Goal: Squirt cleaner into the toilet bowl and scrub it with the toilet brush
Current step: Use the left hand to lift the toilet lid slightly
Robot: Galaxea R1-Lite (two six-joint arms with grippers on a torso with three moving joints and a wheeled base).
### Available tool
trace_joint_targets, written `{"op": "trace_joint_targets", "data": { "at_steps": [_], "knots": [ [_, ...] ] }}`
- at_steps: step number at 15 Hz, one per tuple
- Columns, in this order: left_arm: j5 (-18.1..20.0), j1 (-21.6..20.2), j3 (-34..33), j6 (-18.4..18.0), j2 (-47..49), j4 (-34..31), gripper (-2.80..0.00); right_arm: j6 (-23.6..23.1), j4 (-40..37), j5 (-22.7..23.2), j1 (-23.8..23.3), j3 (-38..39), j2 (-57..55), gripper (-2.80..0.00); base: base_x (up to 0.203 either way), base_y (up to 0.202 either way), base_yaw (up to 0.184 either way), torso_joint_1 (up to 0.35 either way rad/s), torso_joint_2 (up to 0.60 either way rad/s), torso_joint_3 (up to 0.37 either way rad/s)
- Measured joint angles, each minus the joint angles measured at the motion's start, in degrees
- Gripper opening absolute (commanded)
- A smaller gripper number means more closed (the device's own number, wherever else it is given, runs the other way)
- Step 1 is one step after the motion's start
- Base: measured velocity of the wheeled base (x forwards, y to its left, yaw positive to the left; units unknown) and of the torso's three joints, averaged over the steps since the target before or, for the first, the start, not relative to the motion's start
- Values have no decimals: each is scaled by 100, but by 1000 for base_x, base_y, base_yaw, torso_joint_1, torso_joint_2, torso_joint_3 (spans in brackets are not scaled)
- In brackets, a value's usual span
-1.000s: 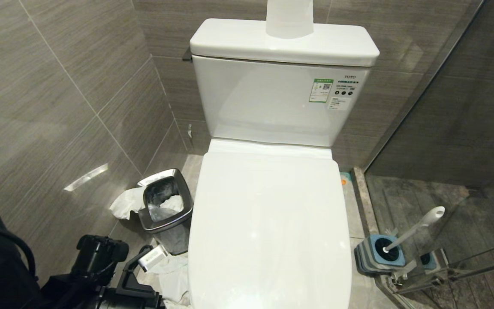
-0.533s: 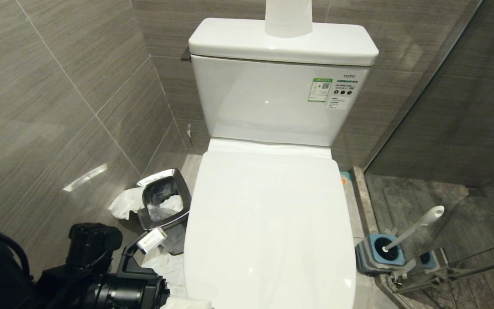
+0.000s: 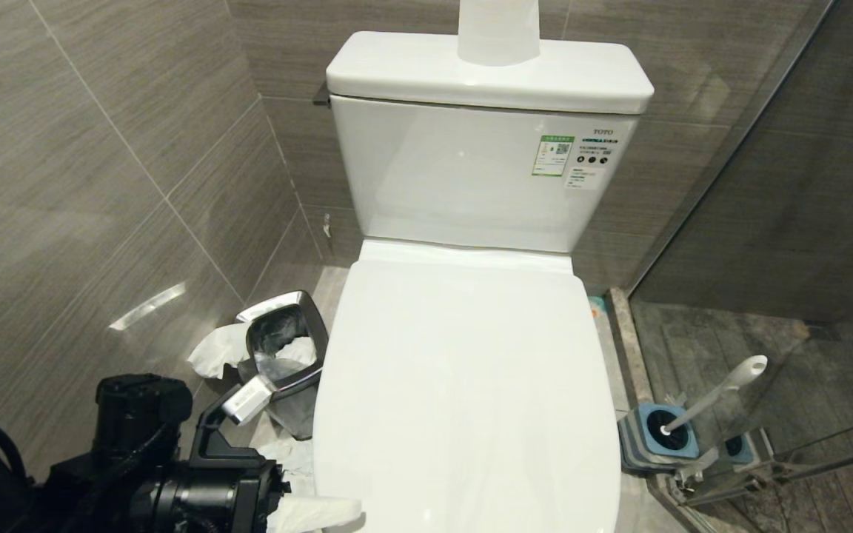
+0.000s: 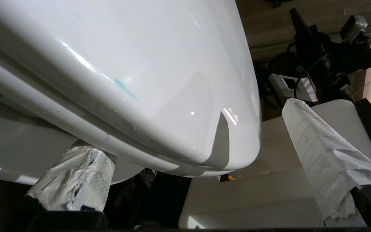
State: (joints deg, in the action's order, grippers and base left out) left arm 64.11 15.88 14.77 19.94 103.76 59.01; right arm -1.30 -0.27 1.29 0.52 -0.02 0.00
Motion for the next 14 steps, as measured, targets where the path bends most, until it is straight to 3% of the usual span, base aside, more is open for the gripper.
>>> {"op": "trace_joint_targets", "data": {
  "at_steps": [2, 4, 8, 10, 14],
  "knots": [
    [-2, -56, -36, 28, -135, -5, 0, 1, 0, 0, 0, 0, 0, -280, 0, 0, 0, 0, 0, 0],
    [5, -78, -25, 350, -307, -11, 0, -1, 0, 0, -1, 0, 0, -280, 0, 0, 0, 0, 0, 0],
    [6, -62, 311, 1822, -743, -47, 0, 4, 0, 0, -1, 0, 0, -280, 0, 0, 0, 0, 0, 0],
    [-6, -56, 485, 2336, -916, -33, 0, 0, 0, -2, -1, 0, 0, -280, 0, 0, 0, 0, 0, 0],
    [-28, 23, 597, 2473, -1112, -12, 0, 1, 2, 0, 0, 0, 0, -280, 0, 0, 0, 0, 0, 0]
  ]
}}
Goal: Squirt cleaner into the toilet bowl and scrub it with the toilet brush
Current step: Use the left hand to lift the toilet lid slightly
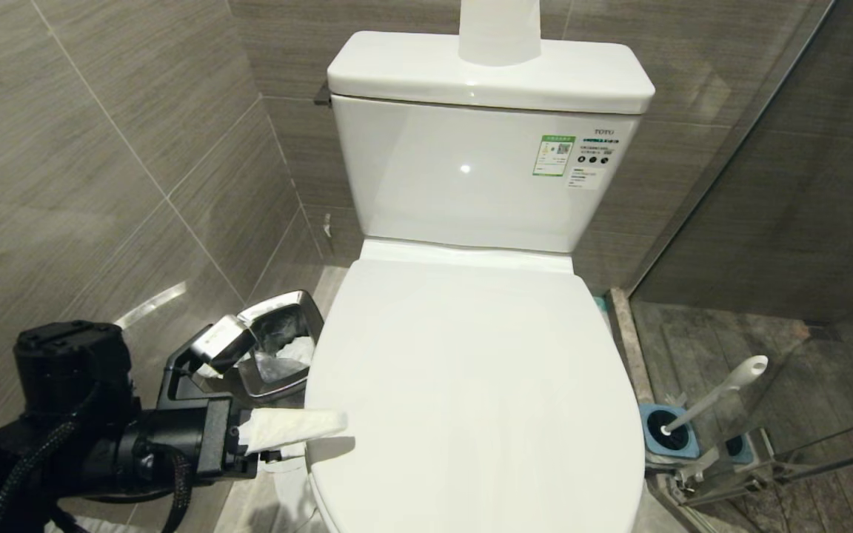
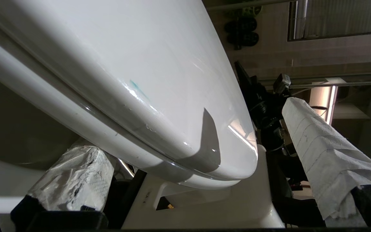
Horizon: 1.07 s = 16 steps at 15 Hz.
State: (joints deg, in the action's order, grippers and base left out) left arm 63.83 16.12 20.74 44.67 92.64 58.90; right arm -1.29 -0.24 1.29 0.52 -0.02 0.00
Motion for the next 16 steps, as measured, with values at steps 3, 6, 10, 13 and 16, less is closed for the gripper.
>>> {"op": "trace_joint_targets", "data": {
  "at_steps": [3, 6, 10, 13, 16],
  "knots": [
    [-2, 17, 184, 549, -210, 6, 0, 2, -2, -2, 0, 0, 0, -280, 0, 0, 0, 0, 0, 0],
    [15, 90, 473, 1287, -507, 11, 0, 0, 0, 0, -1, 0, 0, -280, 0, 0, 0, 0, 0, 0],
    [-3, 255, 589, 1455, -729, 86, 0, 1, -2, 0, -1, 0, 0, -280, 0, 0, 0, 0, 0, 0],
    [-9, 339, 591, 1818, -808, 450, 0, -2, -2, -2, -1, 0, 0, -280, 0, 0, 0, 0, 0, 0],
    [127, 441, 595, 2696, -862, 1318, 0, 2, -4, -4, 5, -2, 0, -280, 0, 0, 0, 0, 0, 0]
  ]
}}
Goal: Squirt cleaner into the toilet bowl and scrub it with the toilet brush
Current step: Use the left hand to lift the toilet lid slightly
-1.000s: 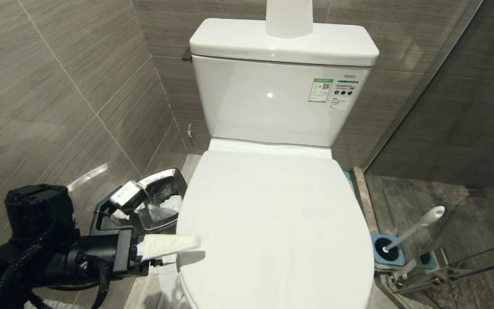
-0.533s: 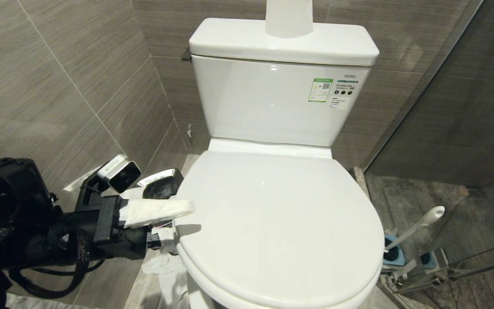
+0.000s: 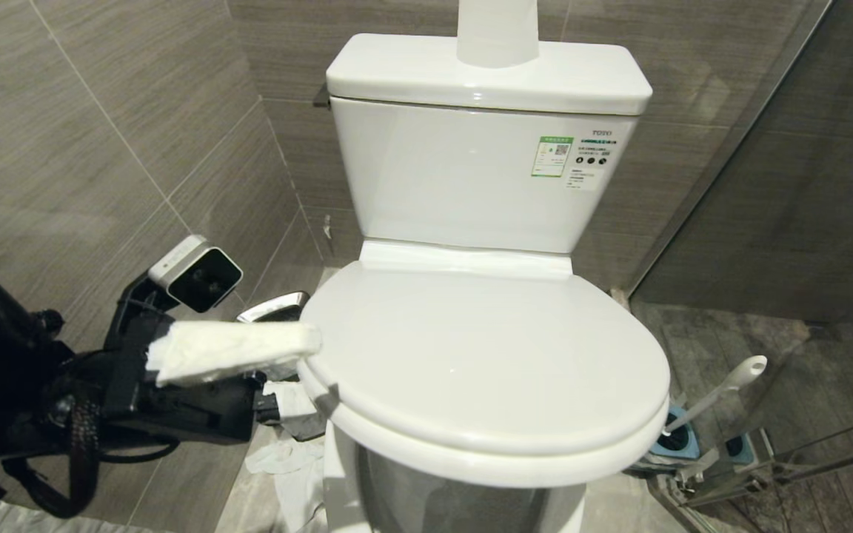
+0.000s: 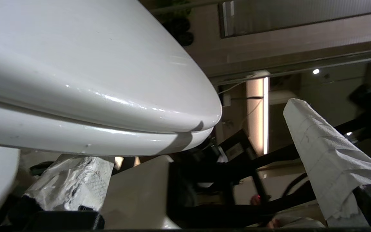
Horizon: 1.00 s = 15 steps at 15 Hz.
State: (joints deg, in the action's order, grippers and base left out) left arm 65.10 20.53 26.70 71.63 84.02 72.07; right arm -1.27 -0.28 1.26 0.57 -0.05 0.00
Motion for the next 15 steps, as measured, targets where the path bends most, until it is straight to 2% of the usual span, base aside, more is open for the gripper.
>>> {"op": "trace_joint_targets", "data": {
  "at_steps": [2, 4, 8, 12, 15],
  "knots": [
    [-34, 67, 9, 617, 17, 707, 0, -2, 5, 2, -9, 0, 0, -280, 0, 0, 0, 0, 0, 0],
    [-82, 166, 34, 800, 74, 976, 0, -2, 4, 1, -6, 2, 0, -280, 0, 0, 0, 0, 0, 0],
    [-165, 195, 269, 731, 241, 992, 0, -2, -1, 1, -5, 2, 0, -280, 0, 0, 0, 0, 0, 0],
    [-279, 179, 466, 281, 437, 1001, 0, -2, 2, 4, -6, 2, 0, -280, 0, 0, 0, 0, 0, 0],
    [-345, 157, 744, 258, 532, 1018, 0, 0, 1, 2, -6, 2, 0, -280, 0, 0, 0, 0, 0, 0]
  ]
}}
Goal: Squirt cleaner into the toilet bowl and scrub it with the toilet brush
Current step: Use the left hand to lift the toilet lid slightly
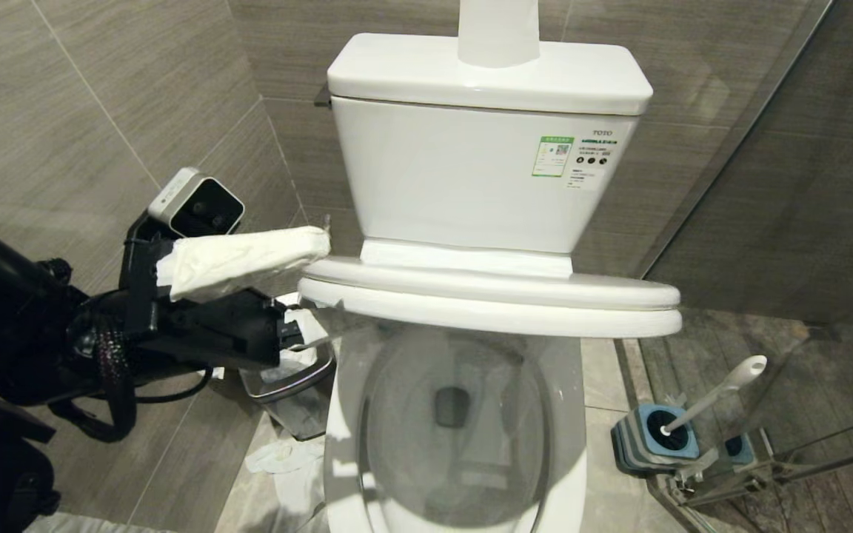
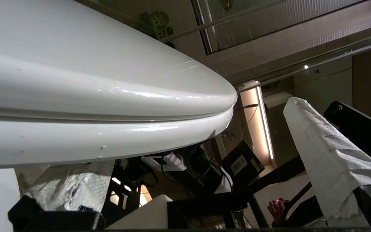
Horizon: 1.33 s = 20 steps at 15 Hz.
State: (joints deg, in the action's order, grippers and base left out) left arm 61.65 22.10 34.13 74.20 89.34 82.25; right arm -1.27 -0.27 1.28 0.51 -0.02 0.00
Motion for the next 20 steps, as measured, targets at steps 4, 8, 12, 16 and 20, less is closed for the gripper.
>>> {"op": "trace_joint_targets", "data": {
  "at_steps": [4, 8, 12, 16, 20],
  "knots": [
    [-2, -5, 475, 490, 38, 7, 0, -5, 0, 1, 0, 0, 0, -280, 0, 0, 0, 0, 0, 0],
    [-4, -7, 913, 654, 159, 98, 0, -2, 2, 1, 0, 0, 0, -280, 0, 0, 0, 0, 0, 0],
    [0, -103, 1221, 442, 544, 490, 0, -2, 2, 1, 0, 0, 0, -280, 0, 0, 0, 0, 0, 0],
    [-211, -141, 1547, 126, 851, 496, 0, -2, 0, 1, 0, 0, 0, -280, 0, 0, 0, 0, 0, 0],
    [-796, -141, 2136, 118, 1066, 350, 0, -2, 0, 1, 0, 0, 0, -280, 0, 0, 0, 0, 0, 0]
  ]
}}
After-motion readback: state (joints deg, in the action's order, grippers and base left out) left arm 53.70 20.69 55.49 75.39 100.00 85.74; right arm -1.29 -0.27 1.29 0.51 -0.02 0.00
